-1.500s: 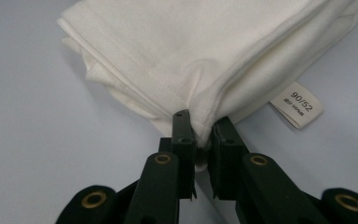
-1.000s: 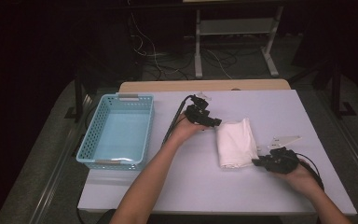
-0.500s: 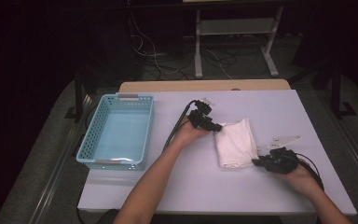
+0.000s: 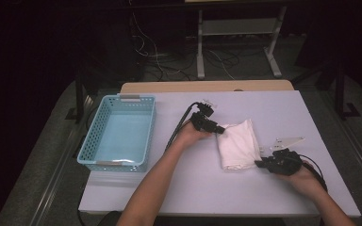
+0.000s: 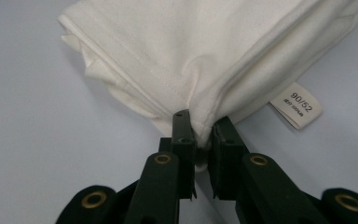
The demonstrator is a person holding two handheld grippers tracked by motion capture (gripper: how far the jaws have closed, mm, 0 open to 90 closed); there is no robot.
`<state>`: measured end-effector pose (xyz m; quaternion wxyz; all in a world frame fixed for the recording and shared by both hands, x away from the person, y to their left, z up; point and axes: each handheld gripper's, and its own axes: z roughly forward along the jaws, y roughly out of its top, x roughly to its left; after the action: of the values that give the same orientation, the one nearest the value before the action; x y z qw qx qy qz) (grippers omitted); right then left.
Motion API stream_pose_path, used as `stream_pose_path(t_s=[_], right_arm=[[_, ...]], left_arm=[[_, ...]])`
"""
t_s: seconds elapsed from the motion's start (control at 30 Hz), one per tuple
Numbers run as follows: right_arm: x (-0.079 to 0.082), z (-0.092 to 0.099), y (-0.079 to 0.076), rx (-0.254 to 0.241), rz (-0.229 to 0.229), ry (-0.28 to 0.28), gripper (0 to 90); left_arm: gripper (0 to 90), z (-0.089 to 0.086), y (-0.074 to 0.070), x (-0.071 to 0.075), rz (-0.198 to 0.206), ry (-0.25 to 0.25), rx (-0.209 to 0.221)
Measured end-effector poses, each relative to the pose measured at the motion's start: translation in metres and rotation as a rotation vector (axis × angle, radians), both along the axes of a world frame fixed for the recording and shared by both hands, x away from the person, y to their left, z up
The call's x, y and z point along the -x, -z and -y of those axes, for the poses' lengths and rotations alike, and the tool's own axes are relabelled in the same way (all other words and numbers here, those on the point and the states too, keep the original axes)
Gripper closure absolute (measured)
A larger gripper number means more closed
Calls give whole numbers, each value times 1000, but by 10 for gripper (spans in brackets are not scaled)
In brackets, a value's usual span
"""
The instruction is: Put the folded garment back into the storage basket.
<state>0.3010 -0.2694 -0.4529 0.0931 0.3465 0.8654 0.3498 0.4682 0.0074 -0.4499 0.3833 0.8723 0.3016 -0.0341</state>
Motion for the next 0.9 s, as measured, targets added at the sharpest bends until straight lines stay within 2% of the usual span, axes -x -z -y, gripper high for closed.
stream_pose_path(t_s=[0.13, 0.2, 0.3, 0.6, 0.9], right_arm=[[0, 0, 0, 3, 4, -1, 806], [0, 0, 0, 5, 6, -1, 806], [0, 0, 0, 3, 4, -1, 806], [1, -2, -2, 21, 17, -4, 813], [0, 1, -10, -46, 18, -7, 815]], left_arm=[[598, 1, 0, 1, -24, 22, 13], [663, 3, 1, 2, -31, 40, 19], [720, 5, -1, 4, -13, 49, 5], [793, 9, -7, 10, 16, 33, -14], [808, 6, -24, 13, 32, 28, 48]])
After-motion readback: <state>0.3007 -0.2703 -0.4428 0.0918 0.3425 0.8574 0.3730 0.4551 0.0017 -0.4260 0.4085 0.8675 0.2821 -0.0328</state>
